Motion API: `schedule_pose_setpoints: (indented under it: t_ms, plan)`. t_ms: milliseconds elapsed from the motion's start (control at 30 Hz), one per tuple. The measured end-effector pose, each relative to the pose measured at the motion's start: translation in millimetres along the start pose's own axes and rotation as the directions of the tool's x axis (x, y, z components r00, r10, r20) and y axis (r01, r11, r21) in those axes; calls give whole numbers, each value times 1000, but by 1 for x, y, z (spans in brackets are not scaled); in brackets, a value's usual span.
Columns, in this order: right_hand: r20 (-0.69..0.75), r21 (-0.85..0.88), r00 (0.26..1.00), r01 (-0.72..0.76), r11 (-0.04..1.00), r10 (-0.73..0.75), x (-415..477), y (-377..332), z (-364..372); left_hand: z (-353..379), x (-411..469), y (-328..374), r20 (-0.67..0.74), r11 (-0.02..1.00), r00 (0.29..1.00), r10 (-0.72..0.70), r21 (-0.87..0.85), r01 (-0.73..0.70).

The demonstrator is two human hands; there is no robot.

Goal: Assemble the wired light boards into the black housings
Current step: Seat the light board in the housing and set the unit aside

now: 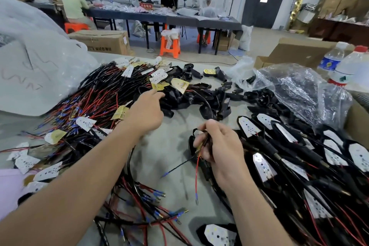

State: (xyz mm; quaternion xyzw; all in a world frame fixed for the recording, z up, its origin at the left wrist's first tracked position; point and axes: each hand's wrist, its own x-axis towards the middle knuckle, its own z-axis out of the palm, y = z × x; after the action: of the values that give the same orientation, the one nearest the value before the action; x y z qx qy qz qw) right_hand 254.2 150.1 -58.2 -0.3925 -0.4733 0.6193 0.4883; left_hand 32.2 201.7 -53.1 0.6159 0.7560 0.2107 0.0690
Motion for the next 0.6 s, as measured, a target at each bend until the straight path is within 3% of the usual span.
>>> schedule_pose_setpoints:
  t_ms: [100, 200, 300, 400, 467, 500, 533, 600]
  plan:
    - [32, -12, 999, -21, 1000, 22, 2, 8, -5, 6, 26, -3, 74, 992, 997, -7, 124, -2]
    - [34, -15, 998, -46, 999, 46, 3, 15, -9, 14, 40, -4, 63, 953, 998, -5, 304, -14]
    - [31, -2, 998, -52, 999, 52, 3, 19, -12, 19, 44, -2, -60, 908, 998, 26, 420, 2]
    - [18, 20, 999, -34, 999, 34, 4, 18, -15, 14, 40, 2, -210, 915, 975, 73, 403, 18]
    - [14, 36, 1000, -26, 999, 26, 4, 17, -15, 9, 30, 4, -315, 980, 949, 18, 192, 45]
    - [13, 43, 1000, -21, 999, 21, 4, 17, -15, 6, 22, 7, -330, 997, 941, -75, -41, 66]
    - [13, 51, 1000, -17, 999, 16, 4, 17, -15, 3, 12, 12, -303, 940, 935, -182, -333, 74]
    - [39, 79, 999, 1, 997, -4, 4, 16, -14, 0, -10, 25, -142, 628, 952, -271, -776, 63]
